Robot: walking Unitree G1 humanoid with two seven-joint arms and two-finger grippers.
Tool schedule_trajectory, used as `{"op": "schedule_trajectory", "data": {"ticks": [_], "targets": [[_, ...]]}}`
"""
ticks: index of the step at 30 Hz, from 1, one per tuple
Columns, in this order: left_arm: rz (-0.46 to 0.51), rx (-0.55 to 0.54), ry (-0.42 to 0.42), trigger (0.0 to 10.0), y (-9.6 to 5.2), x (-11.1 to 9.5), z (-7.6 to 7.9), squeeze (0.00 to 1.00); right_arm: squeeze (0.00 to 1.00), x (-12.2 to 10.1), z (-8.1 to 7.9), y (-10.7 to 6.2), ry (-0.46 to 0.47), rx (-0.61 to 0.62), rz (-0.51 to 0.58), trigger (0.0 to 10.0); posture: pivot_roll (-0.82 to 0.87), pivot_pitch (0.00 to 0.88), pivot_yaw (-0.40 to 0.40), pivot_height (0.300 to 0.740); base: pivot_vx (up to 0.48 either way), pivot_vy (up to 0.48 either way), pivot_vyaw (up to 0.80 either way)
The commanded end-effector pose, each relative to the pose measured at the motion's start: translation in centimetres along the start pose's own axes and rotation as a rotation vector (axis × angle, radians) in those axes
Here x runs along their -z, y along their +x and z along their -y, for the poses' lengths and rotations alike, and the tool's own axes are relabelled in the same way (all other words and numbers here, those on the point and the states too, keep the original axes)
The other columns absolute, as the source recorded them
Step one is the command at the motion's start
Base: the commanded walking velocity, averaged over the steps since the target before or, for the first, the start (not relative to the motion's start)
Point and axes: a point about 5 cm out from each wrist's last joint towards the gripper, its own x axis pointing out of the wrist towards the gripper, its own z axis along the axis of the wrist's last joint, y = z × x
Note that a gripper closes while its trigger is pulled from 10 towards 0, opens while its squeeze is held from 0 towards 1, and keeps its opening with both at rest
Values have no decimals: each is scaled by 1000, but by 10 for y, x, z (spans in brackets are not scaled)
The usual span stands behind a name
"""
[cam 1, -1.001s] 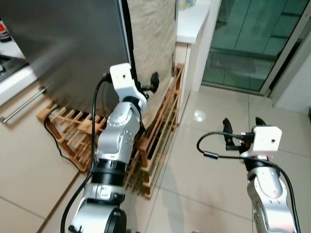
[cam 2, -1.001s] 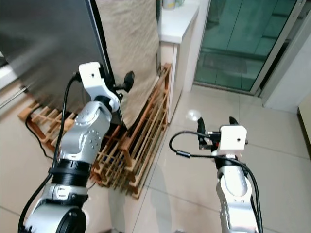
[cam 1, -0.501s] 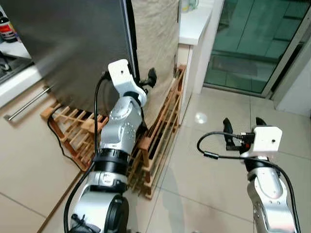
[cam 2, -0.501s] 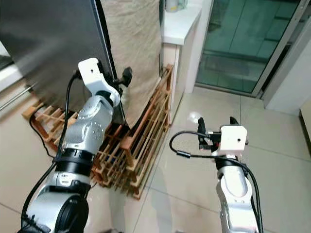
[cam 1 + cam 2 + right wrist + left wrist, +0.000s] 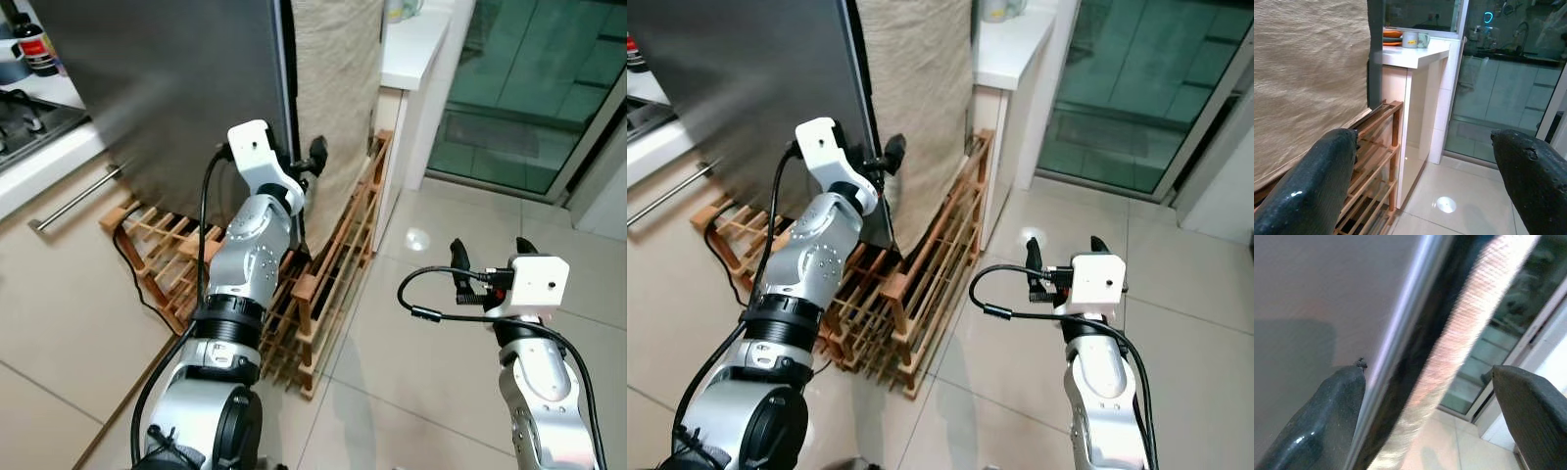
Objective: Restocking fridge
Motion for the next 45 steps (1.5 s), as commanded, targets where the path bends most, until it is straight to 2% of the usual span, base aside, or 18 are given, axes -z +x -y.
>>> {"op": "schedule_trajectory", "data": {"ticks": [1,8,14,15,18,22,24,25,29,30,31,32,34,35,36,37,39,45], "targets": [[62,112,14,10000,4,-12,32,0,0,-3,2,0,-2,9,13,10000,-141,0,66,727,0,0,0],[92,161,67,10000,2,-15,41,0,0,-2,0,0,3,7,10,10000,-136,0,65,727,0,0,0],[70,115,97,10000,9,-10,37,0,0,-2,-1,0,5,7,10,10000,-135,0,66,727,0,0,0],[60,91,102,10000,14,-9,36,0,0,-2,-1,1,6,7,9,10000,-136,0,66,727,0,0,0],[22,54,85,10000,23,-4,38,0,0,-2,-2,1,7,6,9,10000,-140,0,69,727,0,0,0],[-28,91,41,10000,27,3,48,0,0,-2,-2,1,7,7,10,10000,-144,0,69,727,0,0,0],[-60,153,32,10000,28,9,58,0,0,-2,-2,0,6,7,9,10000,-143,0,67,727,0,0,0],[-84,230,19,10000,28,14,68,0,0,-2,-2,1,6,6,9,10000,-142,0,66,727,0,0,0],[-94,380,-14,10000,26,18,86,0,0,-2,-2,1,6,5,9,10000,-143,0,67,727,0,0,0],[-94,380,-14,10000,26,18,86,0,0,-2,-2,1,6,5,9,10000,-143,0,67,727,0,0,0],[-89,447,-28,10000,24,18,94,0,0,-2,-2,1,7,5,9,10000,-142,0,66,727,0,0,0],[-83,594,-46,10000,17,20,112,0,0,-2,-2,1,7,4,7,10000,-141,0,66,727,0,0,0],[-82,681,-84,10000,12,20,122,0,0,-2,-3,1,8,3,6,10000,-140,0,65,727,0,0,0],[-82,681,-84,10000,12,20,122,0,0,-2,-3,1,8,3,6,10000,-140,0,65,727,0,0,0],[-74,754,-143,10000,8,19,133,0,0,-2,-3,1,8,2,8,10000,-143,0,66,727,0,0,0],[-74,754,-143,10000,8,19,133,0,0,-2,-3,1,8,2,8,10000,-143,0,66,727,0,0,0],[-55,837,-205,10000,5,16,146,0,0,-3,-3,3,9,4,11,10000,-149,0,73,727,0,0,0],[-46,930,-296,10000,-2,12,159,0,0,-3,-2,4,12,16,17,10000,-154,0,78,727,0,0,0]]}}
